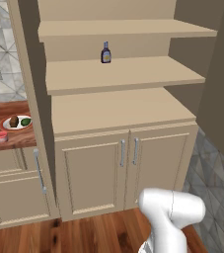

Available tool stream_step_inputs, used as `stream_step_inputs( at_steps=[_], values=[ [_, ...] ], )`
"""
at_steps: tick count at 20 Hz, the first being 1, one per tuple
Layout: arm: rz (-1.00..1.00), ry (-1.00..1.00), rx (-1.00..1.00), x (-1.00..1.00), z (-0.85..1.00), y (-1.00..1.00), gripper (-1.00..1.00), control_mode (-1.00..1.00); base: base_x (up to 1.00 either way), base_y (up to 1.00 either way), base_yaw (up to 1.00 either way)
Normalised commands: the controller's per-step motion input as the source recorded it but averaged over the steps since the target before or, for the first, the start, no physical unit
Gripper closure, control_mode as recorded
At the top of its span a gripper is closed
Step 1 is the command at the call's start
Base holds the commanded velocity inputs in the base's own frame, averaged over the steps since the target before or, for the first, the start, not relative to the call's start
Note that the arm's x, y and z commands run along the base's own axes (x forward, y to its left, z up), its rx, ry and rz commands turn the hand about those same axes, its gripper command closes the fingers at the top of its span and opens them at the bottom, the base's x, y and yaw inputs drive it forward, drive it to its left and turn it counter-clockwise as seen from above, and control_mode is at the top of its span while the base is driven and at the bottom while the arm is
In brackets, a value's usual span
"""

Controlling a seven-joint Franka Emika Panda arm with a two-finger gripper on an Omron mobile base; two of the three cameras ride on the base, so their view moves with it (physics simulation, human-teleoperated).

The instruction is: Pick the avocado and bread from the counter and place them on the plate. Then pick the jam from the cabinet and place it next to the plate. Lastly close the cabinet door.

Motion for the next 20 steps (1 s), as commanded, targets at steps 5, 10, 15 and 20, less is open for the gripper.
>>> stream_step_inputs(
  at_steps=[5, 10, 15, 20],
  values=[
    [-0.12, -0.12, 0.13, 0.15, 0.0, 0.0, -1.0, -1.0, 0.0, 0.0, 0.0],
    [-0.07, -0.01, 0.05, 0.38, 0.0, 0.0, -1.0, -1.0, 0.0, 0.0, 0.0],
    [0.0, 0.03, 0.0, 0.39, -0.02, -0.03, -1.0, -1.0, 0.0, 0.0, 0.0],
    [0.0, 0.0, 0.0, 0.02, -0.03, -0.23, -1.0, -1.0, 0.0, 0.0, 0.0]
  ],
)
